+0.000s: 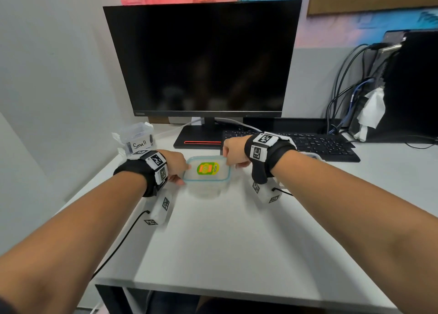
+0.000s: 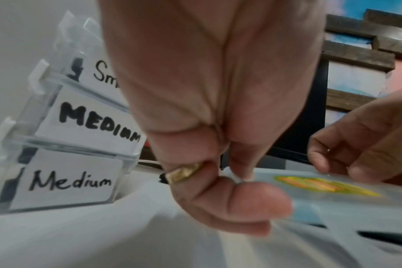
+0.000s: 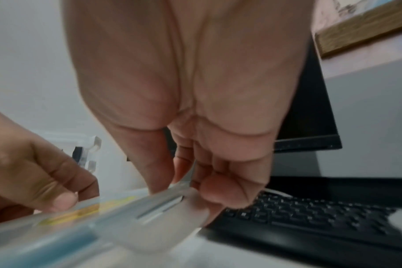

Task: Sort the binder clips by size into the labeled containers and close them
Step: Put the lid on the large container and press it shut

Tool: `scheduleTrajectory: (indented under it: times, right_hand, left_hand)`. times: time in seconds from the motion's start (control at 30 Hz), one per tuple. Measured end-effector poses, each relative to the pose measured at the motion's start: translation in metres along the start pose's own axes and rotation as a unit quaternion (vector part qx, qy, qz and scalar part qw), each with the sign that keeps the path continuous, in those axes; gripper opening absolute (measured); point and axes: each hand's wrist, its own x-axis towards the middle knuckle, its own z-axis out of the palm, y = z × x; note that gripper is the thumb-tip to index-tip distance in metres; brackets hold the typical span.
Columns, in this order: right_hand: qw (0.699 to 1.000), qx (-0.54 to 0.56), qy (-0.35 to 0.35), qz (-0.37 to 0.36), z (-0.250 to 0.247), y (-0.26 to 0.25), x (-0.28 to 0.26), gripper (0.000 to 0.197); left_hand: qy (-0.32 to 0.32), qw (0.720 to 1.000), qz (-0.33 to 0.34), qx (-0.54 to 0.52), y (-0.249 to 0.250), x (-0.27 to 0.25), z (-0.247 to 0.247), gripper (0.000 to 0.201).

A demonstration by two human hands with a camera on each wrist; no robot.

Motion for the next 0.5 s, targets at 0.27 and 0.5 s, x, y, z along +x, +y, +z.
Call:
scheduleTrajectory:
  times: [0.27,0.5]
  right_hand:
    - [0.996,0.031,0.055,0.060,-0.045,0.042,-0.043,0.014]
    - [0.985,0.086,0.077,0.132,-0.063,0.105,-0.079,0.017]
  left_hand:
    - [-0.001,0.993,0.078,-0.084,0.056,-0.019,0.014,0.016]
    - [-0.023,0.985,0.134,-0.103,0.120,-0.025,0.059,0.016]
